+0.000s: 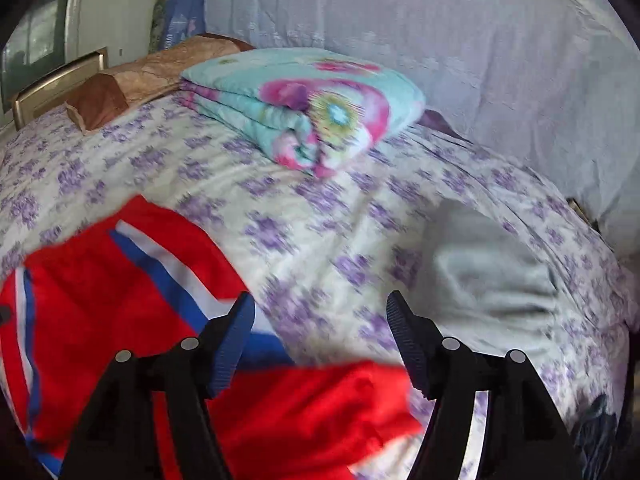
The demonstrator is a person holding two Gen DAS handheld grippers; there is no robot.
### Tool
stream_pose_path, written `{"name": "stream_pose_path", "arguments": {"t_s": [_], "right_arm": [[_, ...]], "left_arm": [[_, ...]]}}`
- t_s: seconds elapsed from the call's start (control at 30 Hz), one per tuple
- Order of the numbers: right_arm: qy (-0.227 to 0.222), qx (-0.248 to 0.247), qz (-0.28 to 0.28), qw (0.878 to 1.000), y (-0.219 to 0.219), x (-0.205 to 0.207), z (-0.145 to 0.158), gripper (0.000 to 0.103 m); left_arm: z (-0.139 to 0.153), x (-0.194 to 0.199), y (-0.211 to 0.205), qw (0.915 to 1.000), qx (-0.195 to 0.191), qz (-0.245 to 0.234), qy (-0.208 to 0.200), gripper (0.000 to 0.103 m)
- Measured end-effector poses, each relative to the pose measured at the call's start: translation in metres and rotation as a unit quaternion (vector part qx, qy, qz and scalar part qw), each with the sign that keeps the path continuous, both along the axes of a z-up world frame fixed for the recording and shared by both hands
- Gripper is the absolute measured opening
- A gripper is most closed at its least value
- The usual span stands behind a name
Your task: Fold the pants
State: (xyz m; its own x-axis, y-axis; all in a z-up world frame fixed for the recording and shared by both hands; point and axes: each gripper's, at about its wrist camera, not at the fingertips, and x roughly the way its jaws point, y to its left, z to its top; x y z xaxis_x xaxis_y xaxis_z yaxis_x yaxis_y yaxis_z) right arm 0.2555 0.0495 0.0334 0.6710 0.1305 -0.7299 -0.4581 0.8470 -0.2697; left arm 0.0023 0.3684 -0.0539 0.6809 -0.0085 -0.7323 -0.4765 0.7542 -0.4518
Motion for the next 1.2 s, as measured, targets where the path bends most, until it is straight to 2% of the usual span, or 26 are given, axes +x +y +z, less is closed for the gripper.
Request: {"name": "stream_pose_path", "arguments": {"t_s": [0.03,0.07,0.13,0.17,0.27,0.37,0.43,0.47,0.5,0.53,0.57,0.6,0.67,0.73,0.83,0.9,0.97,1.03,1.07,1.1,1.13,1.17,1.2], "right_arm": [[0.001,-0.001,-0.016,1.0,-0.028,-0.011,-0.001,0.075],[0.009,-0.002,-0.03,1.0,-0.057,-0.023,-0.003,0.082],[0.046,0.001,-0.031,0.998,-0.111,-0.053,-0.012,0.084],[0.063,0.001,-0.031,0.998,-0.135,-0.07,-0.017,0.085],[0.113,0.014,-0.053,0.992,-0.202,-0.115,-0.038,0.085],[0.162,0.023,-0.07,0.984,-0.236,-0.152,-0.067,0.083],[0.183,0.033,-0.047,0.981,-0.241,-0.177,-0.082,0.067],[0.179,0.037,-0.031,0.983,-0.239,-0.187,-0.085,0.05],[0.165,0.04,-0.01,0.985,-0.235,-0.197,-0.086,0.019],[0.158,0.041,0.016,0.987,-0.229,-0.205,-0.088,0.013],[0.133,0.015,0.025,0.991,-0.222,-0.209,-0.088,0.003],[0.118,0.001,0.028,0.993,-0.218,-0.208,-0.087,0.002],[0.1,-0.006,0.018,0.995,-0.224,-0.191,-0.076,0.002],[0.054,-0.03,-0.015,0.998,-0.24,-0.161,-0.052,0.002],[0.015,-0.023,-0.064,0.998,-0.272,-0.096,-0.009,0.002],[0.0,-0.036,-0.087,0.996,-0.283,-0.051,0.008,0.002],[0.02,-0.049,-0.098,0.994,-0.286,-0.003,0.004,0.002],[0.058,-0.065,-0.115,0.99,-0.294,0.039,-0.023,0.014],[0.06,-0.093,-0.143,0.984,-0.297,0.053,-0.042,0.035],[0.068,-0.122,-0.167,0.976,-0.302,0.062,-0.062,0.047],[0.066,-0.137,-0.187,0.97,-0.305,0.065,-0.074,0.047],[0.052,-0.124,-0.201,0.97,-0.309,0.063,-0.077,0.047],[0.028,-0.089,-0.221,0.971,-0.315,0.057,-0.068,0.049]], "left_arm": [[0.006,-0.001,-0.005,0.9999,0.001,-0.012,-0.012,0.058],[0.013,-0.001,-0.013,0.9994,0.009,-0.026,-0.021,0.058],[0.028,0.003,-0.037,0.9964,0.027,-0.07,-0.038,0.061],[0.035,0.007,-0.052,0.9936,0.036,-0.098,-0.045,0.066],[0.048,0.028,-0.1,0.982,0.067,-0.169,-0.052,0.071],[0.048,0.061,-0.148,0.9674,0.086,-0.235,-0.038,0.073],[0.039,0.087,-0.173,0.9639,0.093,-0.249,-0.015,0.074],[0.033,0.099,-0.182,0.9621,0.093,-0.256,-0.006,0.074],[0.023,0.112,-0.189,0.9605,0.088,-0.264,0.009,0.074],[0.014,0.121,-0.194,0.9601,0.084,-0.266,0.027,0.074],[0.003,0.13,-0.198,0.9613,0.074,-0.261,0.049,0.074],[-0.006,0.134,-0.2,0.9618,0.059,-0.261,0.059,0.074],[-0.013,0.136,-0.203,0.962,0.059,-0.259,0.064,0.074],[-0.012,0.133,-0.204,0.9627,0.063,-0.256,0.063,0.074],[-0.006,0.134,-0.199,0.9669,0.036,-0.246,0.059,0.074],[-0.002,0.137,-0.196,0.9698,0.017,-0.237,0.053,0.074],[0.0,0.138,-0.199,0.9705,0.015,-0.235,0.054,0.074],[-0.003,0.139,-0.207,0.9691,0.02,-0.239,0.059,0.074],[-0.005,0.139,-0.212,0.9682,0.022,-0.241,0.064,0.074],[-0.008,0.137,-0.215,0.9666,0.018,-0.247,0.066,0.074],[-0.009,0.136,-0.217,0.9651,0.014,-0.253,0.066,0.074],[-0.008,0.131,-0.217,0.9646,0.014,-0.256,0.062,0.074],[-0.004,0.126,-0.216,0.9647,0.016,-0.257,0.054,0.074]]}}
